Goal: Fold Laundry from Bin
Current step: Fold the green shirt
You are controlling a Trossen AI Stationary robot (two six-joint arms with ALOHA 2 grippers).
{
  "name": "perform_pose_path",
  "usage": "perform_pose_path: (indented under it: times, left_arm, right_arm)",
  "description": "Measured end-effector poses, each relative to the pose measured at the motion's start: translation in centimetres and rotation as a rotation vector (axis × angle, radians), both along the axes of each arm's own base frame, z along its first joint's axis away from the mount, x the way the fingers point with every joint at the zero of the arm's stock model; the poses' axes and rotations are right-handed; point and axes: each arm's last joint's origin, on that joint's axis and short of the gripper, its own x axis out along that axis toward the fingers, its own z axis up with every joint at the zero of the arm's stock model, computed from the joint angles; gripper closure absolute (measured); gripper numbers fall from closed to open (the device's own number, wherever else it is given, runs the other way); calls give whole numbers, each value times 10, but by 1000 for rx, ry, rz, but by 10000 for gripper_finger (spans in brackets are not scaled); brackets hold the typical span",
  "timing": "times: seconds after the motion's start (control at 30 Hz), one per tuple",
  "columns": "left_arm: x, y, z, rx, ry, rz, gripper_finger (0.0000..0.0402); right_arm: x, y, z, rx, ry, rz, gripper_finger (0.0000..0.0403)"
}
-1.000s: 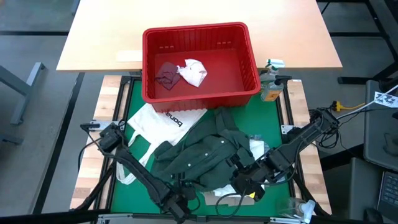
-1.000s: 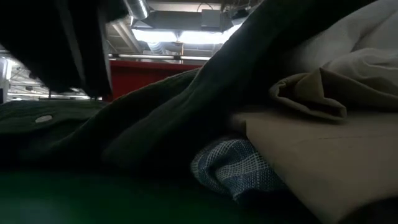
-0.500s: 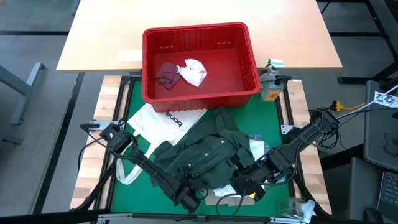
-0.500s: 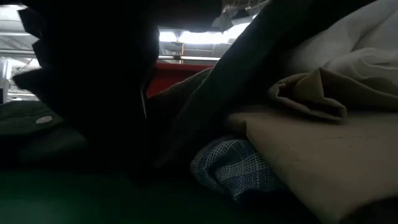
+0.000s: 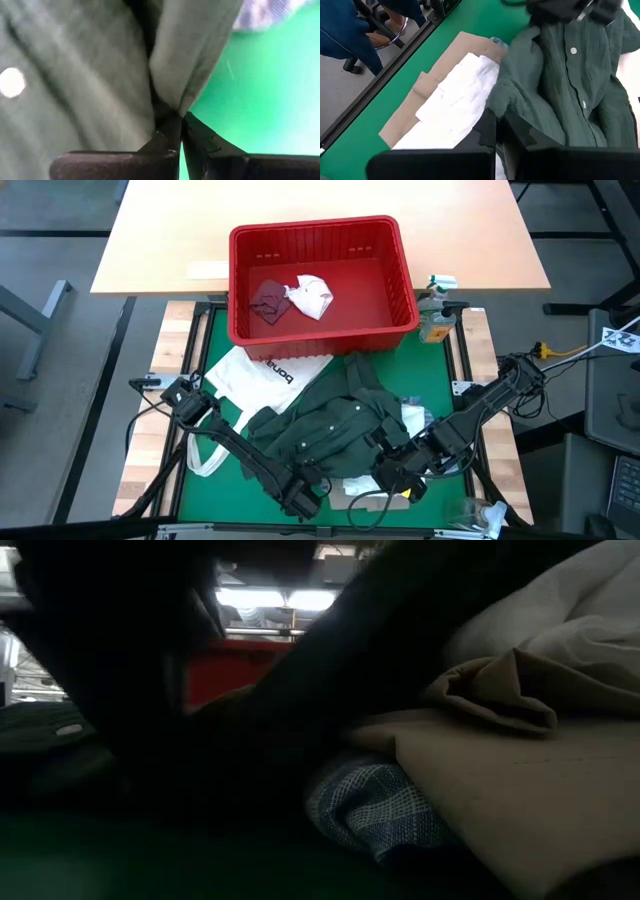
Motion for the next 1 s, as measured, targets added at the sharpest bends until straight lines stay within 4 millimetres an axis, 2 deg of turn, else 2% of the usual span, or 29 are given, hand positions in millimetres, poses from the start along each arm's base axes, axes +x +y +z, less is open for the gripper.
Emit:
perform_pose_path:
  times: [0.13, 0.3, 0.43, 0.57, 0.67, 0.73, 1.0]
  left_arm:
    - [-11, -3, 44, 9, 84, -29, 399]
    - [-28, -6, 111, 18, 93, -71, 400]
    - [-37, -4, 161, -51, -26, -134, 401]
    - [-45, 4, 195, -76, -133, -155, 401]
    - [-49, 10, 211, -107, -194, -148, 401]
    - [-50, 11, 213, -108, -195, -145, 401]
    - [-32, -12, 194, -189, -246, -167, 401]
  right_arm:
    - [-1, -1, 9, 15, -15, 1, 392]
    - [-2, -1, 37, 60, -68, 3, 390]
    - [-6, -5, 63, 79, -119, -7, 390]
    - [-12, -11, 81, 65, -143, -23, 389]
    - [-15, -13, 87, 94, -113, -47, 389]
    - [-17, -13, 86, 128, -70, -77, 389]
    - [-29, 5, 65, 148, 69, -136, 389]
